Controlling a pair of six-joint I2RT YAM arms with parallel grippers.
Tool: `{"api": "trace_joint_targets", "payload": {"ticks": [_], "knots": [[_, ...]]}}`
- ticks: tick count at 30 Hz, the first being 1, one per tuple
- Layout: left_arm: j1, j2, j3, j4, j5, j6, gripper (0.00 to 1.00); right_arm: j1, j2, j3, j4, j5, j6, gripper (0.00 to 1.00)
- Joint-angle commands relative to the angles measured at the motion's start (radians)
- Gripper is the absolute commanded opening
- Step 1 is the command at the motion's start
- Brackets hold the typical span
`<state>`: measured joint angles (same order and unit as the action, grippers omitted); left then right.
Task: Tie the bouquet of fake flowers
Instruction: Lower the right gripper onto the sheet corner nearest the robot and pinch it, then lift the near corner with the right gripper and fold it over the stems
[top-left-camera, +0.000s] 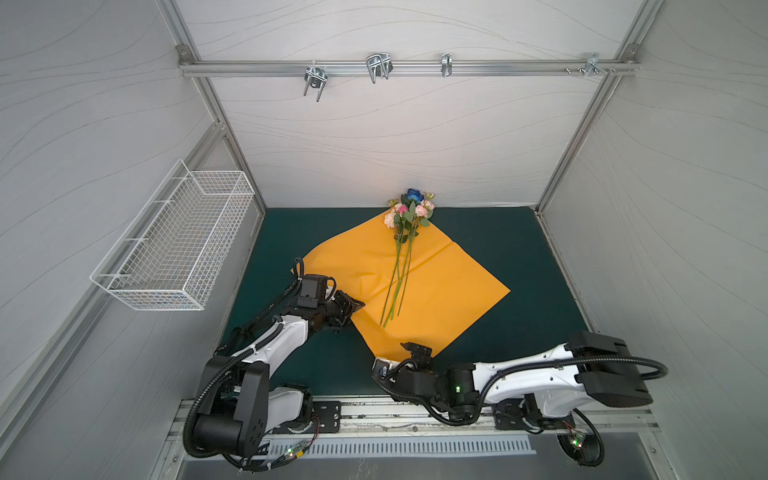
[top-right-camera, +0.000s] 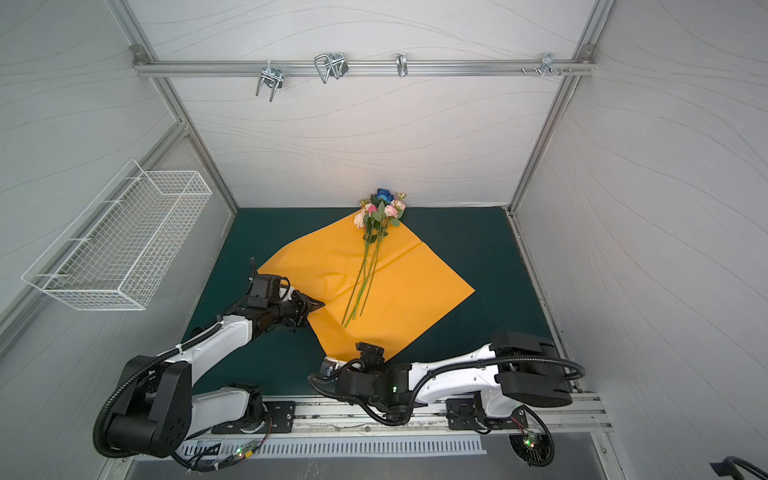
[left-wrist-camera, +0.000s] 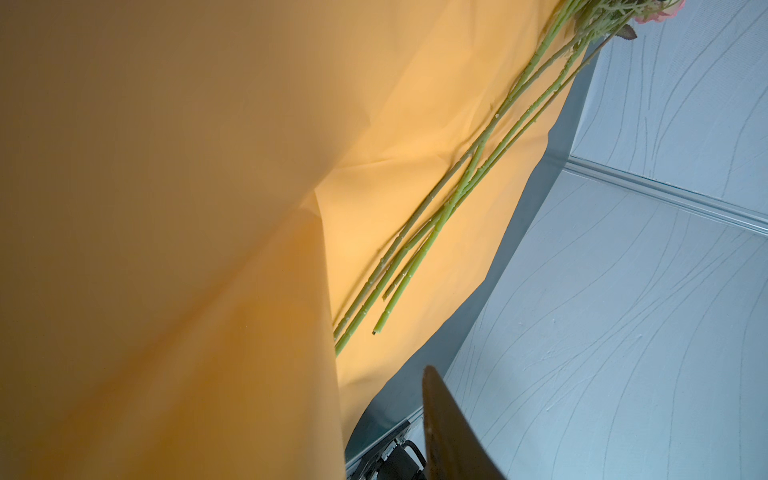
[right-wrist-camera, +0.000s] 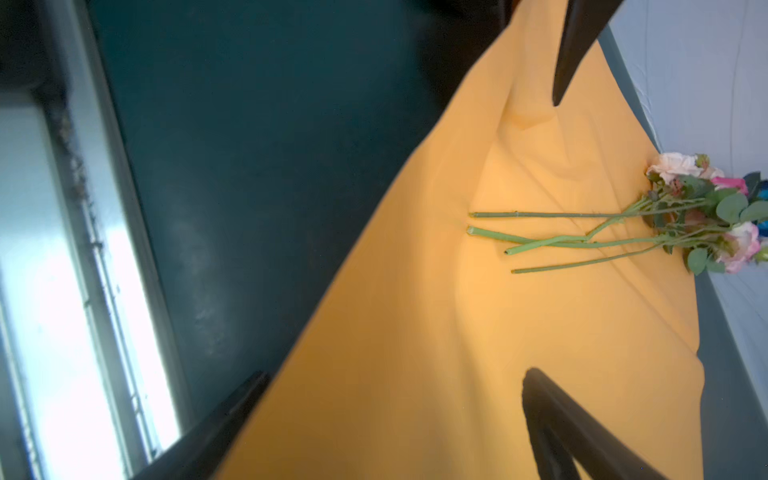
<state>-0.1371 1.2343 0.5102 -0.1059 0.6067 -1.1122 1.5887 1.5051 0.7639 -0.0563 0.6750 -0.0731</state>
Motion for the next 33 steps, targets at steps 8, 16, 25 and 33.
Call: {"api": "trace_joint_targets", "payload": {"ticks": [8,16,25,33], "knots": [[0.005,-0.011,0.016,0.01,-0.002,0.0,0.35,-0.134,0.0,0.037,0.048,-0.041,-0.006,0.39],[0.005,-0.018,-0.019,0.005,-0.021,-0.003,0.42,-0.279,-0.001,0.066,0.081,-0.226,-0.113,0.13],[0.011,-0.103,-0.006,-0.179,-0.135,0.101,0.69,-0.406,0.075,0.191,-0.002,-0.389,-0.21,0.07],[0.023,-0.241,0.012,-0.374,-0.302,0.193,0.86,-0.491,0.197,0.306,-0.067,-0.492,-0.231,0.0]]}}
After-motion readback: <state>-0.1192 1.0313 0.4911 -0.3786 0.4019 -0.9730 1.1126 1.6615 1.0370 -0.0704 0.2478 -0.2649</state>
